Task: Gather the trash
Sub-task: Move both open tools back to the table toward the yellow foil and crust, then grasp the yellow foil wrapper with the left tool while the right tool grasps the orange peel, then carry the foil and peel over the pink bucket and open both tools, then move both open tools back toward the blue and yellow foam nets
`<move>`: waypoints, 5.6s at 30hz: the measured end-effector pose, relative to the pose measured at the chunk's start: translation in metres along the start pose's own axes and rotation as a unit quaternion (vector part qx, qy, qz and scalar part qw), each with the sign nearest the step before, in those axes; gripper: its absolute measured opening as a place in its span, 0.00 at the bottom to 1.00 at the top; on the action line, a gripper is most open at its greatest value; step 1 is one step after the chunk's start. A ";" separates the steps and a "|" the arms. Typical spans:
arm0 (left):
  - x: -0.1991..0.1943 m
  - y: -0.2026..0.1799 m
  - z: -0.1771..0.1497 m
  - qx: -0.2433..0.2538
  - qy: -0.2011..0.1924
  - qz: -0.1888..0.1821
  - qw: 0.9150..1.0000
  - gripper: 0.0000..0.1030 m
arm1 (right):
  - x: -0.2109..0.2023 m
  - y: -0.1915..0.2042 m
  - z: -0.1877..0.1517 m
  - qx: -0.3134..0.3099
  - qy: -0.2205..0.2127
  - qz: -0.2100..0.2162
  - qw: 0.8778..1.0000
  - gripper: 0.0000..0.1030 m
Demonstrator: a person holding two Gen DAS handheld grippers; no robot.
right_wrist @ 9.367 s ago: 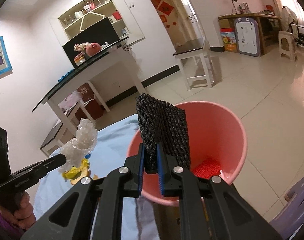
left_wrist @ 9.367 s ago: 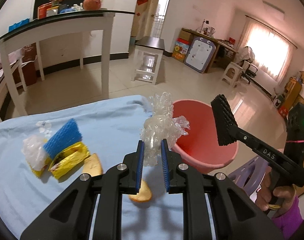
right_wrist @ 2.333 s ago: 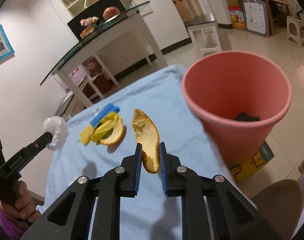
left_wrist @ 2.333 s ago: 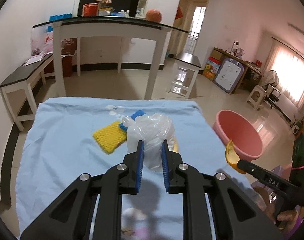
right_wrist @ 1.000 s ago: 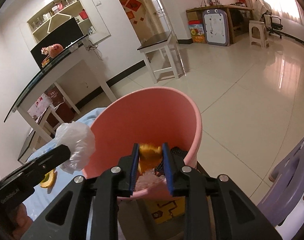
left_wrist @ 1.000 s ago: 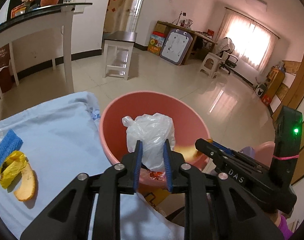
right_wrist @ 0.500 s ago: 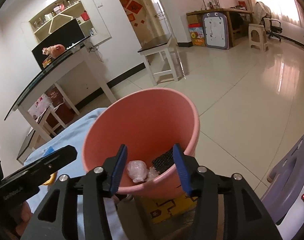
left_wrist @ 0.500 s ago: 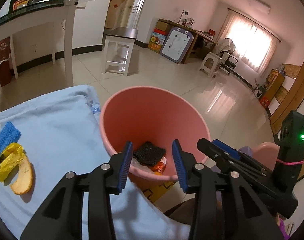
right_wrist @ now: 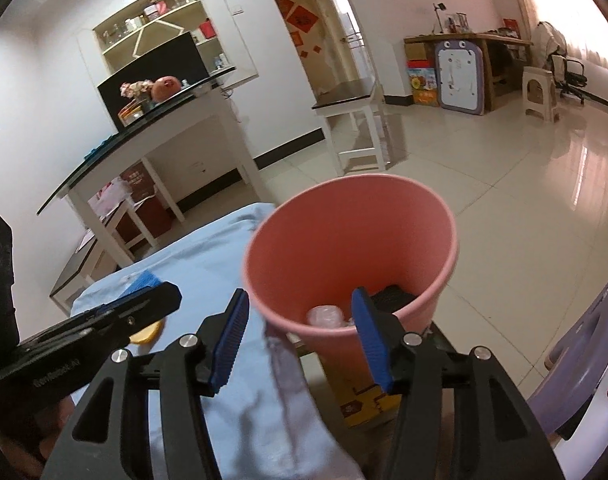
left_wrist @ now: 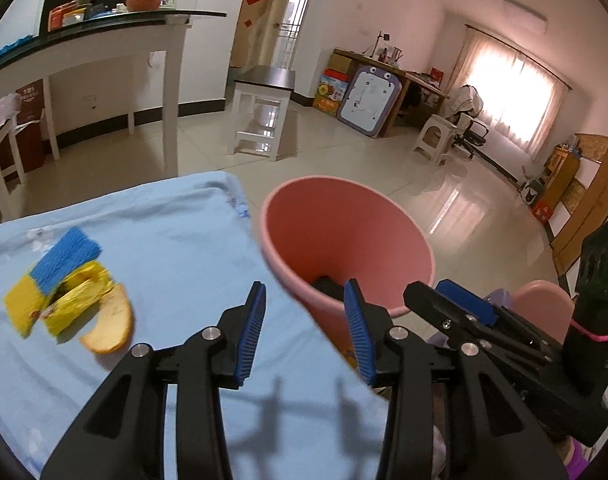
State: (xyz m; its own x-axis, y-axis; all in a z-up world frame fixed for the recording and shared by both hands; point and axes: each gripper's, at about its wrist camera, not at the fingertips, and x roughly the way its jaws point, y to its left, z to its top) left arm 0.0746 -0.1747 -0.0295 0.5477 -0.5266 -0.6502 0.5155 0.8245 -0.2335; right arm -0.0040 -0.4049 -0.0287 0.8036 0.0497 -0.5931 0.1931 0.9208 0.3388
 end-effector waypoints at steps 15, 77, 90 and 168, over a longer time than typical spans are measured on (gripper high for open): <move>-0.065 0.076 -0.037 -0.023 -0.001 0.050 0.998 0.40 | 0.009 0.078 -0.029 -0.053 0.048 0.045 0.996 0.51; -0.043 0.196 -0.012 -0.039 0.035 0.075 0.996 0.04 | 0.153 0.205 -0.060 -0.114 0.202 0.075 0.970 0.65; -0.078 0.180 -0.019 -0.050 0.004 0.069 0.996 0.03 | 0.135 0.182 -0.057 -0.099 0.186 0.055 0.976 0.20; 0.086 -0.018 0.028 -0.015 0.047 -0.029 0.998 0.37 | 0.066 -0.056 0.036 0.052 0.006 -0.060 0.997 0.29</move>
State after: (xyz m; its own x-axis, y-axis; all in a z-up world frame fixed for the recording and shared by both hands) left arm 0.1312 -0.2405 -0.0615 0.4529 -0.5529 -0.6994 0.5236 0.7999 -0.2933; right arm 0.0584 -0.4669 -0.0609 0.7645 -0.0534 -0.6424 0.3450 0.8757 0.3378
